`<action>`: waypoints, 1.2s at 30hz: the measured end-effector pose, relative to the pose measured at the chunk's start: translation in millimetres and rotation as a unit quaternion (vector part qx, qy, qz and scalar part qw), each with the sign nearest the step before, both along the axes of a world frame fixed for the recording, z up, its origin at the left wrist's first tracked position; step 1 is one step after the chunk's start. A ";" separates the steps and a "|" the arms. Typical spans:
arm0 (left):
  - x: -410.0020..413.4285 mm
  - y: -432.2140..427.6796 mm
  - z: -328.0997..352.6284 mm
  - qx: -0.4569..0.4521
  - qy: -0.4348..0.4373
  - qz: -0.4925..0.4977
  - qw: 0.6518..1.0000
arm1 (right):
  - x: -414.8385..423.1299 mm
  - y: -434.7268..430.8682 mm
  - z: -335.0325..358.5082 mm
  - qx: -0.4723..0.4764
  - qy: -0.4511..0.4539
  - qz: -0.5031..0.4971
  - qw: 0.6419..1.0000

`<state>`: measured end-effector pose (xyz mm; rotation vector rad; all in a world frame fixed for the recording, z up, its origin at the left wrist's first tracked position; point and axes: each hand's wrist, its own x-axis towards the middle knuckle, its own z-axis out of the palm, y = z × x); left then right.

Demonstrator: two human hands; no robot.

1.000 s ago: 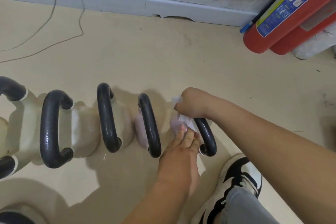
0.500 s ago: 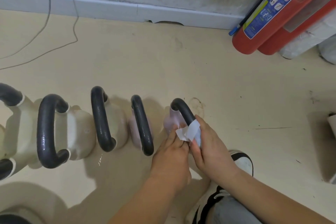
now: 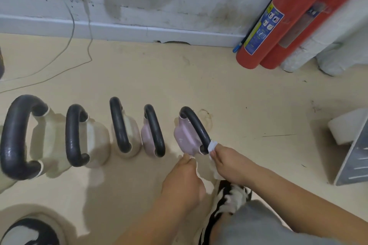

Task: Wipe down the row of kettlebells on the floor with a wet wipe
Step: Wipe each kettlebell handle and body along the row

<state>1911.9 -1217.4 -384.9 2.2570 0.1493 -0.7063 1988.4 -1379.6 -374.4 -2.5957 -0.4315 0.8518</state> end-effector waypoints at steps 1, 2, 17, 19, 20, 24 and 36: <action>2.5 -0.6 -0.5 -0.003 -0.012 0.011 1.000 | -1.7 1.6 1.3 0.001 -0.001 -0.014 1.000; 6.4 -1.7 -1.6 -0.009 -0.018 0.026 0.999 | -1.1 5.4 2.2 0.025 -0.017 -0.043 0.999; 30.5 -8.0 -14.7 -0.063 -0.010 0.143 0.988 | -26.5 21.9 -44.3 0.134 -0.031 -0.173 0.975; 29.4 -9.3 -13.6 -0.080 -0.011 0.155 0.985 | -33.0 23.6 -47.2 0.146 -0.013 -0.197 0.969; 29.0 -10.3 -14.1 -0.090 -0.008 0.162 0.983 | -34.6 26.7 -47.3 0.148 -0.010 -0.194 0.970; 24.2 -8.6 -19.6 -0.118 0.011 0.192 0.974 | -27.5 37.5 -49.1 0.155 -0.007 -0.207 0.966; 28.4 -4.8 -26.2 -0.162 0.032 0.210 0.964 | 34.1 59.7 -33.0 0.081 -0.058 -0.151 0.983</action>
